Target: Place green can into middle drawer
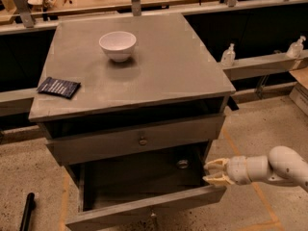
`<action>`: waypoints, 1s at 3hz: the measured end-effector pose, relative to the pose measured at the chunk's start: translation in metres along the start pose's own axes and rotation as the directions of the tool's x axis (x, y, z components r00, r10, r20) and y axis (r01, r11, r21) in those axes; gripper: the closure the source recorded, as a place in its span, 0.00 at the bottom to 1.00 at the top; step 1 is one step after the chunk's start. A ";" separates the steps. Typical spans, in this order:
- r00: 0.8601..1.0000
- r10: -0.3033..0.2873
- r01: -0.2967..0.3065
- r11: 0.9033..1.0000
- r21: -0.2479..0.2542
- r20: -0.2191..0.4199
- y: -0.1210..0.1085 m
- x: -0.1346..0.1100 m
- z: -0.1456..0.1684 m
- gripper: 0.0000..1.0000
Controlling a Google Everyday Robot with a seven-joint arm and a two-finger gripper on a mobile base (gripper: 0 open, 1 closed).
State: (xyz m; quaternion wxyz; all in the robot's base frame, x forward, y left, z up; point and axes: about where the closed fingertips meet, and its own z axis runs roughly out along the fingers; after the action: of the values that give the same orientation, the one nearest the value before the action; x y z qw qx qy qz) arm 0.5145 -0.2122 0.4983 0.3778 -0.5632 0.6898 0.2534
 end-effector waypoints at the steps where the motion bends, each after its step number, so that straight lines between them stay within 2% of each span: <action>1: 0.997 0.041 -0.046 0.995 0.084 0.061 -0.001 0.019 -0.055 0.55; 2: 0.990 0.067 -0.091 0.976 0.199 0.123 0.000 0.031 -0.112 0.48; 3: 0.990 0.072 -0.095 0.975 0.199 0.123 0.001 0.032 -0.112 0.30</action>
Offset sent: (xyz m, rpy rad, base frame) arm -0.0515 -0.1794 0.0727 0.1715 -0.1582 -0.3629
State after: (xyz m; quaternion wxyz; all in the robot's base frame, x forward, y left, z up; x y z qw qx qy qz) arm 0.4843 -0.3179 0.5378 0.4618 -0.4764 0.7123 0.2288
